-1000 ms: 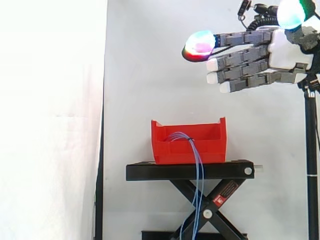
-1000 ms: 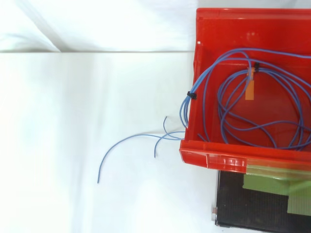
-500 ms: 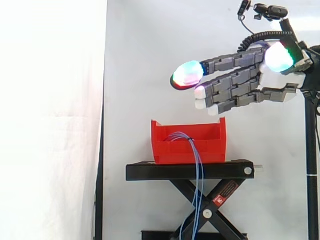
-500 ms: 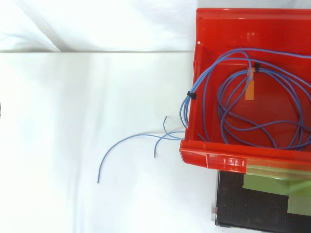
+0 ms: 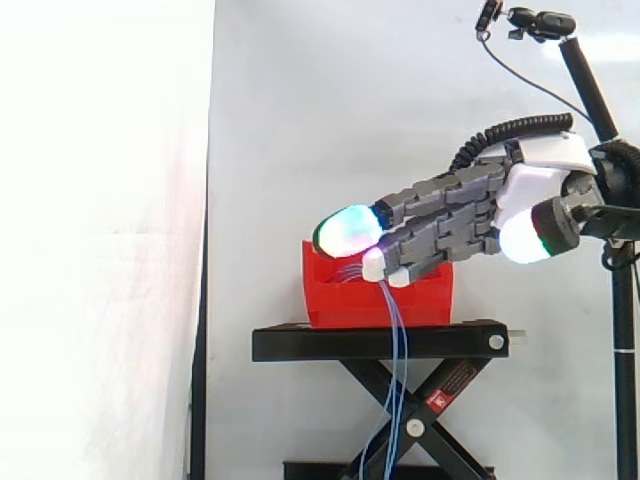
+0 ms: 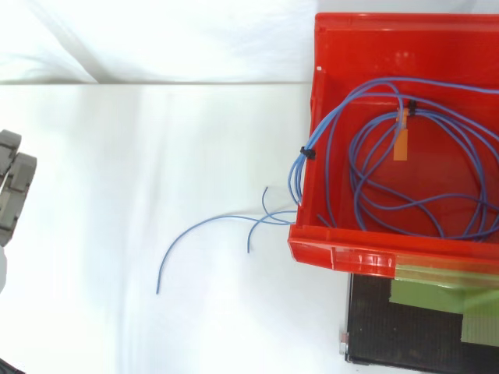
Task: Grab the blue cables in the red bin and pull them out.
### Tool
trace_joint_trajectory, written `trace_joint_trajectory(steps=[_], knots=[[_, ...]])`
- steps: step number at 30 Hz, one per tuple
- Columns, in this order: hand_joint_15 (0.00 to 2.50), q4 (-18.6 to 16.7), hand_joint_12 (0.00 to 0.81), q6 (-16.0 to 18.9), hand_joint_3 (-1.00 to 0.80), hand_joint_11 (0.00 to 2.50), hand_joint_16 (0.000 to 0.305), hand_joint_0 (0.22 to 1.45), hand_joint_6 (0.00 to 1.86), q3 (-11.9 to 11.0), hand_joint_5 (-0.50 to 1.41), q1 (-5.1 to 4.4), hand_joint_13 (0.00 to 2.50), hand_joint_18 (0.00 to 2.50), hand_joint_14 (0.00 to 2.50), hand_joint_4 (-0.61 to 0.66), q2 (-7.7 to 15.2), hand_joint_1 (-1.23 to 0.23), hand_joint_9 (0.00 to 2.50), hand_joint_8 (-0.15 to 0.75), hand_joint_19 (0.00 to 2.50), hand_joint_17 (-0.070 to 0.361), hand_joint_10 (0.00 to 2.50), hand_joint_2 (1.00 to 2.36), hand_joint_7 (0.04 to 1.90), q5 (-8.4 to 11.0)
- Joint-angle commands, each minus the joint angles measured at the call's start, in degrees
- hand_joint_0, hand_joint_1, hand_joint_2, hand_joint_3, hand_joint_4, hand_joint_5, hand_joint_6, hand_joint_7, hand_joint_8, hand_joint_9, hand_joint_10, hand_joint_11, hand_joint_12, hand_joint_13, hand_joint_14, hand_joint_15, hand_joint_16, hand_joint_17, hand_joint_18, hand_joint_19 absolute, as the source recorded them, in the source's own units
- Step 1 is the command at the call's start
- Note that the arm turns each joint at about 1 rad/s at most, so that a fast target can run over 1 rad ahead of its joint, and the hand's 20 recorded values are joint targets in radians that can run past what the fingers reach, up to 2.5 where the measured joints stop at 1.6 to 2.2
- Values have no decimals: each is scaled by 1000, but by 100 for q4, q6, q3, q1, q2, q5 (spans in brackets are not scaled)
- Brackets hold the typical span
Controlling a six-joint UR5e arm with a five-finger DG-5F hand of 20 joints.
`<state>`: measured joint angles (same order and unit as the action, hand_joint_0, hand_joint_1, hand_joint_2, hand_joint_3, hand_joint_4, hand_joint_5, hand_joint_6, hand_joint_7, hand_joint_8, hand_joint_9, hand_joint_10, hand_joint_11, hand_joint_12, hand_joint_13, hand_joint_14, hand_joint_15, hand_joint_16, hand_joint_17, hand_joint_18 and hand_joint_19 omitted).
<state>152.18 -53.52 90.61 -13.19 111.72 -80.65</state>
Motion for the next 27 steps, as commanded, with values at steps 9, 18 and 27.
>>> trace_joint_trajectory(steps=[9,18,27], knots=[[238,-523,305,-4769,-1000,145,42,783,7,1,286,53,336,250,8,159,34,-768,484,235,431,95,5,1000,183,-153],[241,-339,306,-5094,-1000,142,43,783,7,-113,286,114,335,249,9,159,368,-767,484,234,432,96,5,1000,192,-408],[245,1516,306,-5340,-1000,137,43,782,7,-1651,285,352,336,249,9,158,1572,-766,479,234,429,96,5,1000,193,-1375]])
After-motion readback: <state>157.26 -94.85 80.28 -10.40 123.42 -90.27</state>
